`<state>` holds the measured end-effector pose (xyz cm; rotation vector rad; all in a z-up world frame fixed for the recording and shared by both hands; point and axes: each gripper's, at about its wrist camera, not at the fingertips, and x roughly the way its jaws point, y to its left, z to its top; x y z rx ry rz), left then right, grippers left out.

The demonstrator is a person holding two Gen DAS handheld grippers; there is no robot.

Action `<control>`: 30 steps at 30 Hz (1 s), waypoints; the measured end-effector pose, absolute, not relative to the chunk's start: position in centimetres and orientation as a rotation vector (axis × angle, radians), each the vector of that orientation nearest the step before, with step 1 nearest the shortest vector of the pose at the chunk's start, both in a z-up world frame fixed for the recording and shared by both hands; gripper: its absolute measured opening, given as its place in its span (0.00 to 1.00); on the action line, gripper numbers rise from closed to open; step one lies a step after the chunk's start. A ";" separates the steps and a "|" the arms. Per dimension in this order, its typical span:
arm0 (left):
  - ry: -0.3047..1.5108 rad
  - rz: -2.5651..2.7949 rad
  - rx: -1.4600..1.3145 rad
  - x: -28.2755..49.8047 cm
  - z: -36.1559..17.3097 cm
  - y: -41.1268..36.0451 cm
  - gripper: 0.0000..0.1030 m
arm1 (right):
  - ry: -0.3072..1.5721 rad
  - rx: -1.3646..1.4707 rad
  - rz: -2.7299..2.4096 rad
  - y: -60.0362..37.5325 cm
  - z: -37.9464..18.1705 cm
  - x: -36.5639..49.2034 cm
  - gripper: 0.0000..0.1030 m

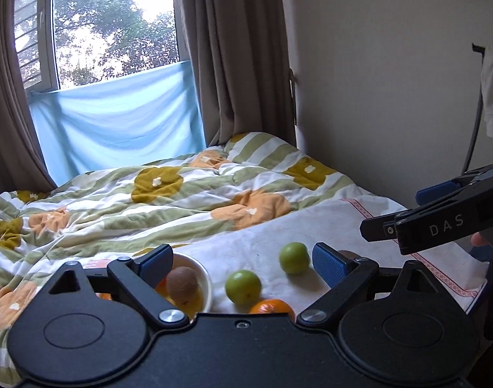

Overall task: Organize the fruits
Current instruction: 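Move the left tool back toward the green apples on the cloth, then grasp a large orange with the left tool while the right tool grasps a red tomato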

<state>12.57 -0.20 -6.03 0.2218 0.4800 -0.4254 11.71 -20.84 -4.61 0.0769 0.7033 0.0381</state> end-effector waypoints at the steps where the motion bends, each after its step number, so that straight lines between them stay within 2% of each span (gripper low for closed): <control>1: 0.486 -0.425 0.223 12.3 -6.6 -0.8 0.92 | 0.710 0.081 0.041 -21.3 -5.4 11.5 1.00; 10: 0.551 -0.420 0.249 13.1 -12.9 -3.0 0.85 | 0.779 0.111 0.007 -22.3 -12.9 11.0 1.00; 17: 0.581 -0.436 0.291 15.7 -16.8 -3.2 0.85 | 0.824 0.144 -0.033 -21.0 -16.4 11.4 1.00; 22: 0.620 -0.477 0.294 17.9 -18.9 -3.4 0.84 | 0.857 0.131 -0.042 -19.9 -18.3 12.2 0.91; 24: 0.639 -0.495 0.289 18.4 -19.7 -3.5 0.76 | 0.872 0.135 -0.040 -19.6 -19.0 12.5 0.86; 30: 0.678 -0.528 0.262 19.3 -20.7 -3.6 0.71 | 0.881 0.111 -0.048 -18.7 -19.8 13.2 0.78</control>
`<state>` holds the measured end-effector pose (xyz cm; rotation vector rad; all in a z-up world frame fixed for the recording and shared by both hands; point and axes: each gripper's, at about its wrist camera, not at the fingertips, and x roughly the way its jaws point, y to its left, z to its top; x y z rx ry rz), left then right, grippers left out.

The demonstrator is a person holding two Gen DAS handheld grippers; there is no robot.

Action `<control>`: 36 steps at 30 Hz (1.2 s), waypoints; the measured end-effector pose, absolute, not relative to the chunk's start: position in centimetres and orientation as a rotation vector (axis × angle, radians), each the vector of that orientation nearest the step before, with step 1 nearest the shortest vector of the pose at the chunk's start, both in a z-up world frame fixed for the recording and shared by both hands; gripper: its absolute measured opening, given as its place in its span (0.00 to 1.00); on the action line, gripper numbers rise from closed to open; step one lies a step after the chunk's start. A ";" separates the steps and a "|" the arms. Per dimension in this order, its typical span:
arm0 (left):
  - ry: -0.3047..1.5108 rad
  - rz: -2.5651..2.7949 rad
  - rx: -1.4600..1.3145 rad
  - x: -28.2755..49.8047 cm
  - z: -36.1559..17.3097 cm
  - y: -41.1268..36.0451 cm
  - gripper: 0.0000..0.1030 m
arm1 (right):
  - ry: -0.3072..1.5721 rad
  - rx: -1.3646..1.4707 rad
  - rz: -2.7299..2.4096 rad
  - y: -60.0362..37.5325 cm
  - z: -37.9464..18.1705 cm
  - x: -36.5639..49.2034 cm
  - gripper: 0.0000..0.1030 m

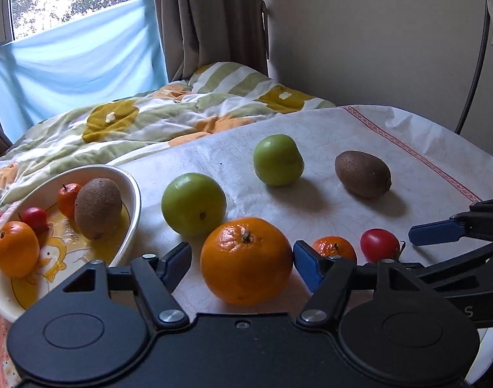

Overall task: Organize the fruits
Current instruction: 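Grasp a large orange with the left tool while the right tool grasps a red tomato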

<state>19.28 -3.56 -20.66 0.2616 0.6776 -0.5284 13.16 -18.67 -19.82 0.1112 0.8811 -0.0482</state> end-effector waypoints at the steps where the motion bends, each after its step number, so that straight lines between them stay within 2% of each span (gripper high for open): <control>1: 0.689 -0.530 0.257 19.5 -20.8 -3.6 0.71 | 0.884 0.110 -0.052 -18.7 -19.9 13.3 0.78; 14: 0.738 -0.555 0.266 19.9 -21.2 -3.7 0.65 | 0.882 0.068 -0.045 -18.1 -19.9 13.4 0.72; 22: 0.745 -0.535 0.259 19.9 -21.0 -3.4 0.65 | 0.869 -0.001 -0.026 -17.3 -20.0 13.8 0.61; 24: 0.748 -0.531 0.256 19.9 -21.0 -3.2 0.65 | 0.867 -0.003 -0.013 -17.4 -20.1 13.9 0.53; 28: 0.743 -0.526 0.264 19.5 -20.8 -3.1 0.65 | 0.859 -0.027 -0.003 -17.1 -20.1 14.0 0.51; 32: 0.732 -0.519 0.271 19.1 -20.5 -3.1 0.65 | 0.856 -0.020 0.009 -17.2 -20.1 13.9 0.44; 36: 0.706 -0.509 0.269 18.5 -19.8 -3.1 0.65 | 0.855 -0.014 0.013 -17.3 -19.9 13.8 0.44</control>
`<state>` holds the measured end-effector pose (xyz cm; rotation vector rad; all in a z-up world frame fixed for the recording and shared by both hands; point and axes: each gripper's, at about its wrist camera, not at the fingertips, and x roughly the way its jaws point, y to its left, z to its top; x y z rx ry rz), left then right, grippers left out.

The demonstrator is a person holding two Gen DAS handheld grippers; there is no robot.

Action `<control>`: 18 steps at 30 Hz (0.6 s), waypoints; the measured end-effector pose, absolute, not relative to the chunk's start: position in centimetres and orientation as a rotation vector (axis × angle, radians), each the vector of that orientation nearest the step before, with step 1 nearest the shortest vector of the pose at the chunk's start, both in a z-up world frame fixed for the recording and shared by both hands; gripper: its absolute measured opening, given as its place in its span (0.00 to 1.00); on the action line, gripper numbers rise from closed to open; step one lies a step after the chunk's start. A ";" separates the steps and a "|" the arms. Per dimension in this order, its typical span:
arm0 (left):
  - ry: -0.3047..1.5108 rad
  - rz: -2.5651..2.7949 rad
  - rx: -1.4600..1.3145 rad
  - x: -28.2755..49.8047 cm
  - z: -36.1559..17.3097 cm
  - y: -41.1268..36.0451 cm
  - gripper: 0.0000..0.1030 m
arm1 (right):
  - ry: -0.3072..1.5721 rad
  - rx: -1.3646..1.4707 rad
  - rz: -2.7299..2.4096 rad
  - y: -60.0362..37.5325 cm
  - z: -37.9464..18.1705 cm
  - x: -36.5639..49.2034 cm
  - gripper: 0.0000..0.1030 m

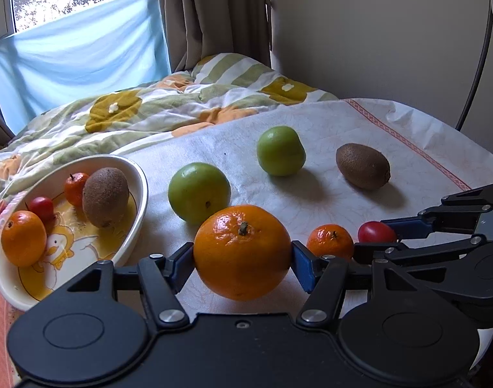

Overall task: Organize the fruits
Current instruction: 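Carry the orange and tomato into the white bowl and open both tools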

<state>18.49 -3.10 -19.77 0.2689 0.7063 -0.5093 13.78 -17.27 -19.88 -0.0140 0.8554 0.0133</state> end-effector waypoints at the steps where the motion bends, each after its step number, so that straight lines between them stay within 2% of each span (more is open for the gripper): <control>1: 0.695 -0.506 0.271 18.3 -19.5 -3.1 0.65 | 0.854 -0.014 0.015 -17.3 -19.7 13.7 0.44; 11: 0.630 -0.467 0.245 16.0 -16.2 -3.1 0.65 | 0.810 -0.031 0.052 -17.6 -16.5 12.1 0.44; 18: 0.585 -0.409 0.186 13.7 -12.0 -2.7 0.65 | 0.770 -0.020 0.094 -17.9 -12.1 10.8 0.44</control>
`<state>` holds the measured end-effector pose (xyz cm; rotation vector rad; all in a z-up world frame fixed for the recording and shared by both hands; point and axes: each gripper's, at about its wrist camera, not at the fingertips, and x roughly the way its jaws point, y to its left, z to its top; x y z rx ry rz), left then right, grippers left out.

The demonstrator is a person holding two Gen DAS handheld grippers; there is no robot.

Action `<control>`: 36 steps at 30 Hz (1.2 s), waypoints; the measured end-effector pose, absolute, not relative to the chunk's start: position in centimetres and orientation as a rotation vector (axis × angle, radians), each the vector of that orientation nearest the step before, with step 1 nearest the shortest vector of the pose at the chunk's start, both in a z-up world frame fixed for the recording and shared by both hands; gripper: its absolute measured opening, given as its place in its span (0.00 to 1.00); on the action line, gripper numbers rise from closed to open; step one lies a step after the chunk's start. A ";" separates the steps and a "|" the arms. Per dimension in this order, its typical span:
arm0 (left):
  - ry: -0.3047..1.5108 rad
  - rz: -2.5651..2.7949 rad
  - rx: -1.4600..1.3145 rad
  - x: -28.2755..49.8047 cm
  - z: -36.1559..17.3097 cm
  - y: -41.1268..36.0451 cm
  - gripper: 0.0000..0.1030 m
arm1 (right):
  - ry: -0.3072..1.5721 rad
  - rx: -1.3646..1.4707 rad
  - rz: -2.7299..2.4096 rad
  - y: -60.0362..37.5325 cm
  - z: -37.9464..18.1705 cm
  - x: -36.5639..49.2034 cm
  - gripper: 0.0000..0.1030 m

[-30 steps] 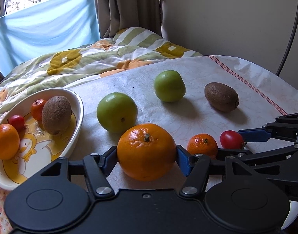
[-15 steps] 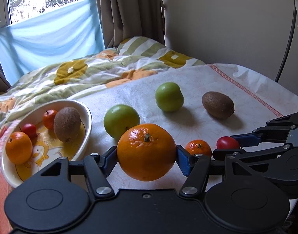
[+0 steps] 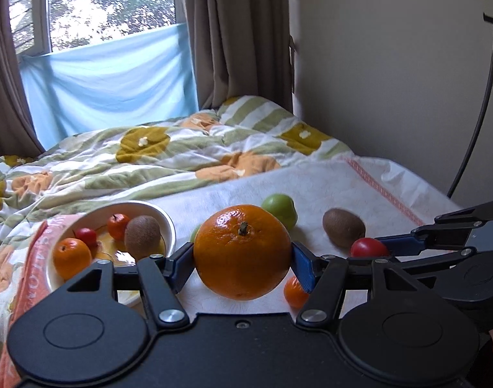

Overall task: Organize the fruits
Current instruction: 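Carry the orange and tomato into the white bowl and open both tools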

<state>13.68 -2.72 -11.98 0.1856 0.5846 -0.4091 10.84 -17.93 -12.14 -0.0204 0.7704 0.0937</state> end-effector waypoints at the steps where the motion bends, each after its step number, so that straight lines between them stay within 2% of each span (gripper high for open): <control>1: 0.577 -0.399 0.179 13.3 -11.3 -2.7 0.65 | 0.762 -0.027 0.100 -17.9 -11.4 10.7 0.44; 10: 0.533 -0.279 0.147 11.6 -6.7 -0.6 0.65 | 0.709 -0.064 0.218 -16.1 -6.3 10.6 0.44; 17: 0.533 -0.178 0.143 12.2 -5.5 3.3 0.65 | 0.681 -0.064 0.321 -11.9 -4.2 12.7 0.44; 25: 0.577 -0.153 0.164 15.5 -7.1 8.2 0.65 | 0.715 -0.022 0.352 -6.4 -4.3 17.0 0.44; 36: 0.653 -0.272 0.298 22.1 -12.7 12.3 0.65 | 0.811 0.012 0.331 -0.7 -8.6 24.8 0.44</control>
